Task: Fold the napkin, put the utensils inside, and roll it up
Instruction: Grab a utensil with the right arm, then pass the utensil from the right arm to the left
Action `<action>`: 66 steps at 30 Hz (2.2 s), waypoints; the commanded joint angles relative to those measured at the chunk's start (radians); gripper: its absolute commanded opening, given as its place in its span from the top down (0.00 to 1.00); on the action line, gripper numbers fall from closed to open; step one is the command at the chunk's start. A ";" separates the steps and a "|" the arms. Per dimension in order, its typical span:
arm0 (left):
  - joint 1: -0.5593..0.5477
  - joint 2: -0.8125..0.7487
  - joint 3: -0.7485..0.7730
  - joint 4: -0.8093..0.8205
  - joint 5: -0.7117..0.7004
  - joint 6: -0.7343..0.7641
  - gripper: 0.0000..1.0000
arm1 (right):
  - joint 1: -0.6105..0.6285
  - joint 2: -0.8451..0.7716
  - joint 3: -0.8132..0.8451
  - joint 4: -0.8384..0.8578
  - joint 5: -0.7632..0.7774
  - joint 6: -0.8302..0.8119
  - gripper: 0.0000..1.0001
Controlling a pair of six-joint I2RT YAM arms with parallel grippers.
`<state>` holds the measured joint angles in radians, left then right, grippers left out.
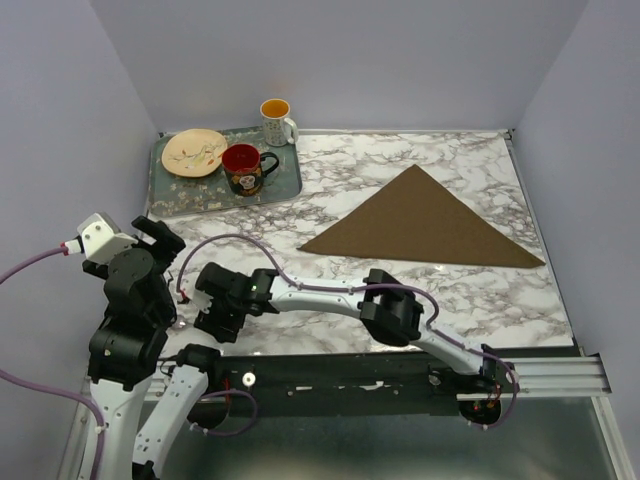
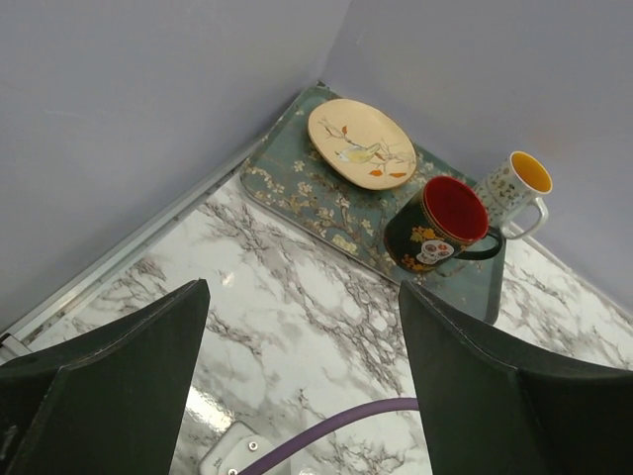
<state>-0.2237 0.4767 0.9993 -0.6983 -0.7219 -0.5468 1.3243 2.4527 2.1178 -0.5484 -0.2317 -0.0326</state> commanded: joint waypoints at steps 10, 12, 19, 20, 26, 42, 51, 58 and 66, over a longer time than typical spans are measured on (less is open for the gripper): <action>0.006 -0.040 0.001 -0.001 0.009 -0.011 0.14 | 0.043 0.094 0.079 -0.113 0.444 -0.062 0.95; 0.004 -0.029 -0.001 -0.001 0.025 -0.016 0.14 | 0.030 0.014 0.026 -0.066 0.454 -0.058 0.99; 0.006 0.059 0.022 0.009 0.148 -0.061 0.06 | -0.137 -0.368 -0.327 0.108 0.267 0.016 0.99; 0.004 0.086 0.028 0.014 0.182 -0.059 0.05 | -0.157 -0.409 -0.413 0.125 0.225 0.028 0.99; 0.006 0.221 0.025 0.117 0.564 0.007 0.01 | -0.370 -0.690 -0.709 0.168 -0.105 0.138 0.99; -0.025 0.602 -0.135 0.519 1.408 -0.074 0.14 | -0.858 -1.167 -1.386 0.204 -0.327 0.194 0.99; -0.134 0.819 -0.137 0.657 1.498 -0.200 0.18 | -0.853 -1.319 -1.426 0.241 -0.202 0.174 0.99; -0.149 0.867 -0.228 0.897 1.454 -0.441 0.18 | -0.855 -1.322 -1.420 0.283 -0.264 0.192 0.99; -0.186 0.950 -0.254 1.017 1.428 -0.539 0.18 | -0.837 -1.327 -1.421 0.329 -0.328 0.194 0.99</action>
<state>-0.3927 1.4063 0.7422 0.2081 0.7166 -1.0107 0.4690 1.1419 0.7067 -0.2760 -0.5034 0.1619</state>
